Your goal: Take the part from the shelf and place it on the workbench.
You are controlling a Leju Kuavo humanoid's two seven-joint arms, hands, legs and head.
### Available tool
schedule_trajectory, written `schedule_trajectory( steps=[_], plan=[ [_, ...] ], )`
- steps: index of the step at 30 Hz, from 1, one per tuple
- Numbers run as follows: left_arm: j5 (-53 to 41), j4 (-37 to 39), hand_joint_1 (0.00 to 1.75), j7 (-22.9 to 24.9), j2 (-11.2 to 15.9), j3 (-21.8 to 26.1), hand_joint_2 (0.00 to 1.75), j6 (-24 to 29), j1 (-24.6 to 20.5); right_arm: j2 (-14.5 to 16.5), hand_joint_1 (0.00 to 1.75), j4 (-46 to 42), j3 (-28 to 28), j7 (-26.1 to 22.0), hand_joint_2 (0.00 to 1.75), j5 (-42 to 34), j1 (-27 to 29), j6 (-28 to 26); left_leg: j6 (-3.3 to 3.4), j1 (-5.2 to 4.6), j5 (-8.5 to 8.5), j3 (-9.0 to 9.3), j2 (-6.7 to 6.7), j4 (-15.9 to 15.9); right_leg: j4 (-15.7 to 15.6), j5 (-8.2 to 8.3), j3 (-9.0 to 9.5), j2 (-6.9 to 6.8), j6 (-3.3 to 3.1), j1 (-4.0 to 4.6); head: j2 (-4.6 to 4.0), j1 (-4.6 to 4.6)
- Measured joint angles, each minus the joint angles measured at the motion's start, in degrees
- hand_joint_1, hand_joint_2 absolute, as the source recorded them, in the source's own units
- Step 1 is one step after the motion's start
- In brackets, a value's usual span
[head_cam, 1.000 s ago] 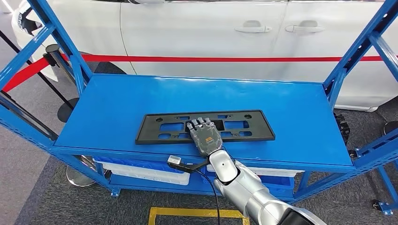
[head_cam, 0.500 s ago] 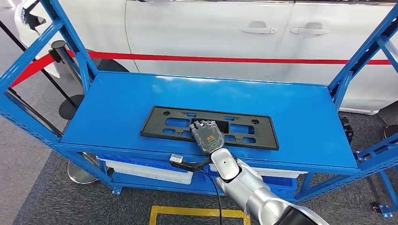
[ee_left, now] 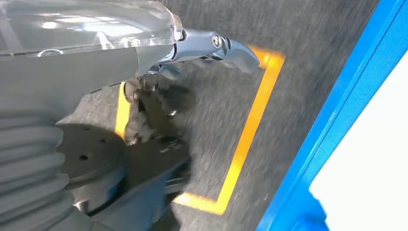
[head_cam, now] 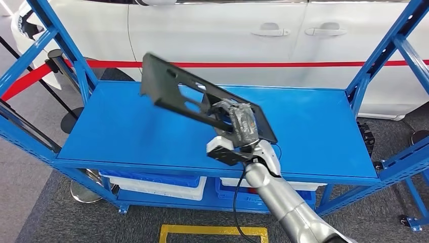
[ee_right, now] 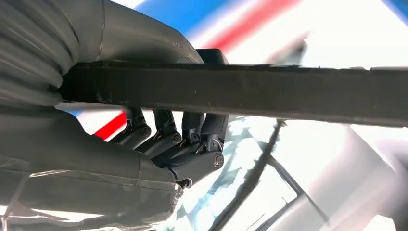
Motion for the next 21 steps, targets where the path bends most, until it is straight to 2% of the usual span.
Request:
schedule_trajectory(
  steps=[2,4,5,7,9,10,11,12,14,15,16,19,20,21],
  plan=[
    [-0.7,0.0,0.0,1.1,0.0,0.2,1.75,1.0,0.1,-2.1,1.55,-10.4,-1.8,-5.3,1.75,-13.8,3.3,7.0,0.63,-0.26,0.0,0.96,-0.14,-2.1,0.0,0.0,-0.04,0.02,0.59,0.13,0.0,0.05],
    [-1.5,0.0,0.0,2.9,0.1,0.2,1.75,1.3,0.4,-4.2,1.55,-20.3,-2.7,-7.6,1.75,-24.0,6.6,13.9,1.45,-0.27,0.41,0.78,-0.17,-2.5,0.0,0.02,-0.29,0.01,1.21,-0.01,0.0,0.08],
    [-1.7,0.0,0.0,3.8,0.1,0.2,1.75,1.5,0.6,-5.1,1.55,-24.9,-3.0,-8.0,1.75,-28.3,7.6,17.5,1.88,-0.22,0.64,0.74,-0.13,-2.7,0.6,-0.5,-0.62,-0.03,1.48,-0.09,0.0,0.08],
    [-2.0,0.0,0.0,5.3,0.1,0.2,1.75,2.2,0.7,-6.4,1.55,-33.1,-3.8,-8.3,1.75,-35.5,9.0,24.5,2.55,-0.1,0.99,0.68,-0.01,-3.1,4.9,-3.45,-2.61,-0.11,1.93,-0.22,0.0,0.16],
    [-2.5,0.0,0.0,6.8,0.1,0.2,1.75,3.1,0.8,-7.4,1.55,-40.1,-5.0,-8.5,1.75,-41.8,10.4,31.7,2.8,-0.16,1.01,0.54,-0.01,-3.1,12.5,-7.21,-6.1,-0.19,2.27,-0.3,0.0,0.22],
    [-2.8,0.0,0.0,7.5,0.1,0.2,1.75,3.5,0.9,-7.8,1.55,-42.8,-5.5,-8.6,1.75,-44.6,11.2,34.9,2.83,-0.17,0.98,0.54,-0.02,-3.0,15.3,-8.05,-7.43,-0.21,2.39,-0.36,0.0,0.23],
    [-3.1,0.0,0.0,8.2,0.1,0.2,1.75,4.0,1.0,-8.1,1.55,-45.0,-5.9,-8.6,1.75,-47.0,11.8,37.8,2.83,-0.17,0.95,0.56,-0.04,-3.0,16.4,-7.87,-7.98,-0.23,2.46,-0.44,0.0,0.22],
    [-3.3,0.0,0.0,9.0,0.1,0.2,1.75,4.5,1.0,-8.5,1.55,-46.9,-6.1,-8.4,1.75,-49.2,12.3,40.2,2.77,-0.17,0.89,0.61,-0.05,-2.9,15.0,-6.49,-7.34,-0.25,2.47,-0.55,0.0,0.22],
    [-3.7,0.0,0.0,10.8,0.1,0.2,1.75,5.3,1.0,-9.2,1.55,-49.5,-6.3,-7.5,1.75,-52.2,12.7,43.7,2.49,-0.23,0.71,0.68,-0.07,-2.6,7.5,-2.52,-3.71,-0.25,2.3,-0.69,0.0,0.23],
    [-3.8,0.0,0.0,11.8,0.1,0.2,1.75,5.7,1.0,-9.6,1.55,-50.3,-6.3,-7.0,1.75,-53.3,12.7,45.1,2.28,-0.34,0.59,0.59,-0.1,-2.3,3.8,-1.04,-2.02,-0.24,2.15,-0.64,0.0,0.21],
    [-4.0,0.0,0.0,12.7,0.0,0.2,1.75,6.1,0.9,-10.0,1.55,-50.7,-6.3,-6.4,1.75,-53.9,12.7,46.1,2.04,-0.43,0.54,0.44,-0.12,-2.1,1.6,-0.3,-1.06,-0.21,2.0,-0.56,0.0,0.2],
    [-4.3,0.0,0.0,15.3,0.0,0.2,1.75,7.3,0.9,-11.1,1.55,-50.8,-6.4,-4.5,1.75,-54.6,12.8,48.0,1.23,-0.52,0.65,0.04,-0.17,-1.9,0.6,0.16,-1.1,-0.18,1.31,-0.48,0.0,0.17],
    [-4.3,0.0,0.0,15.9,0.0,0.2,1.75,7.6,0.9,-11.4,1.55,-50.7,-6.4,-4.0,1.75,-54.6,12.8,48.5,0.95,-0.47,0.2,-0.16,-0.14,-1.6,0.5,0.41,-1.21,-0.28,0.93,-0.56,0.0,0.16],
    [-4.4,0.0,0.0,16.3,-0.1,0.2,1.75,7.8,0.9,-11.7,1.55,-50.6,-6.4,-3.7,1.75,-54.4,12.9,48.8,0.67,-0.4,-1.01,-0.65,-0.11,-0.3,0.3,0.7,-1.38,-0.42,0.51,-0.65,0.0,0.11]
  ],
)
